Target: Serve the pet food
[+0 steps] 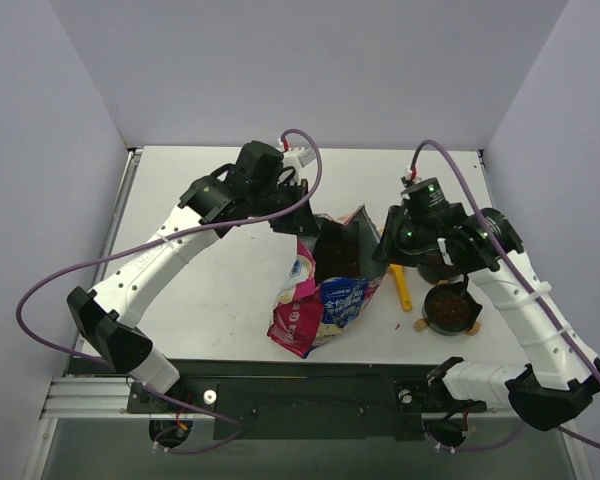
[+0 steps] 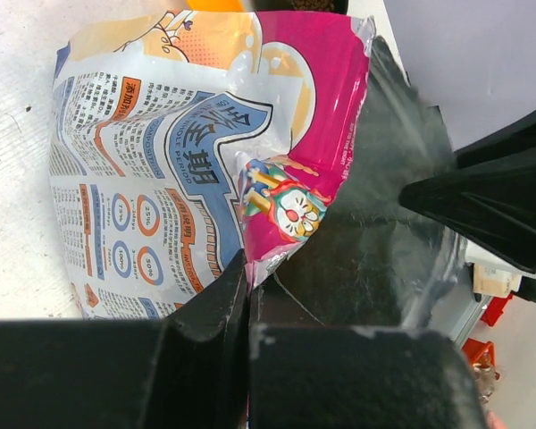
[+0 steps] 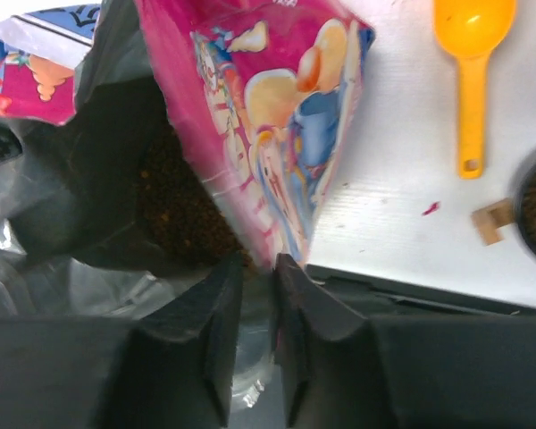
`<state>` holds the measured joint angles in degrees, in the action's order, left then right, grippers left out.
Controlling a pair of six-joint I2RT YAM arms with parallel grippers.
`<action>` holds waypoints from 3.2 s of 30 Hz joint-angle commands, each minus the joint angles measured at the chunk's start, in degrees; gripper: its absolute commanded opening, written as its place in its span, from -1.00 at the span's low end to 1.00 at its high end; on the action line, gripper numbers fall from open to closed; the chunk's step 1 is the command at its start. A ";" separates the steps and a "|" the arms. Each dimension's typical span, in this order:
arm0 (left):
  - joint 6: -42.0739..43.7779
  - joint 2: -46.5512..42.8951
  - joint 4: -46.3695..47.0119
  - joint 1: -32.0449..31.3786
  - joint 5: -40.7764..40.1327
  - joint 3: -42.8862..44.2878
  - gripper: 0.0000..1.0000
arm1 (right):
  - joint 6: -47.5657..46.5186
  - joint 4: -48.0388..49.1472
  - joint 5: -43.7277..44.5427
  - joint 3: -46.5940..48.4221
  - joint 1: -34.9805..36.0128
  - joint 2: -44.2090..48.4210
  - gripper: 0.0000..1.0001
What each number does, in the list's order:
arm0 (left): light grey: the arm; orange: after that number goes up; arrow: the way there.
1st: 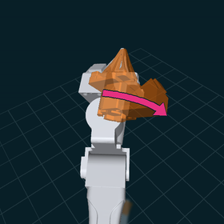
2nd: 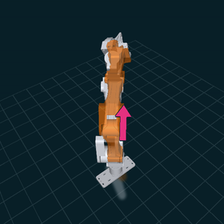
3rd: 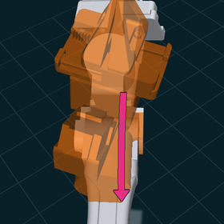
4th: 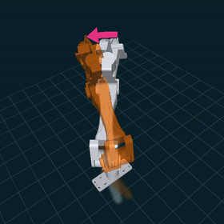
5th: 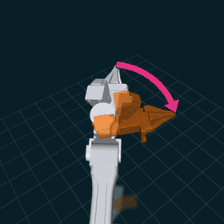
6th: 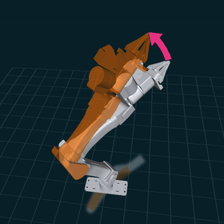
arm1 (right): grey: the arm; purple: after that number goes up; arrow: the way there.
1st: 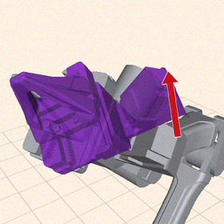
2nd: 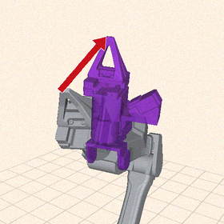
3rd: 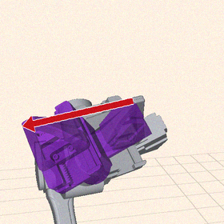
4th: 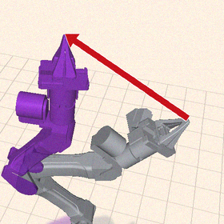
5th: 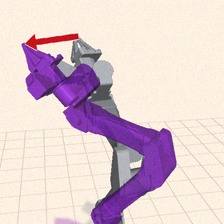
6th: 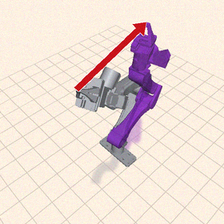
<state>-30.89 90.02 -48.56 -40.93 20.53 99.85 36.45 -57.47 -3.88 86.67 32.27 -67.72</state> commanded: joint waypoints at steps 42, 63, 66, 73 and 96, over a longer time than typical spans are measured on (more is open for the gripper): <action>6.64 0.24 -7.96 -24.46 -41.98 6.76 0.12 | 34.23 25.39 -3.32 -6.25 4.11 -1.89 -1.00; 5.93 -3.00 -6.90 -13.84 -23.70 1.92 -1.00 | -17.73 47.50 -26.26 -17.38 -12.58 6.72 0.39; 7.42 -4.49 -6.20 -11.81 -20.72 1.57 -1.00 | -18.77 62.08 -28.98 -23.29 -13.20 6.99 0.40; 7.34 -5.91 -5.06 -9.53 -14.47 1.13 -1.00 | -29.57 46.60 -48.49 -7.85 -17.15 -8.81 0.29; 5.76 -8.02 -5.06 -7.85 -16.93 -2.91 -1.00 | -35.22 42.26 -59.75 -5.38 -20.15 -22.36 0.14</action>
<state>-25.89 83.66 -52.21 -49.34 4.58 96.66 3.42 -16.14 -59.81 78.22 10.22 -87.05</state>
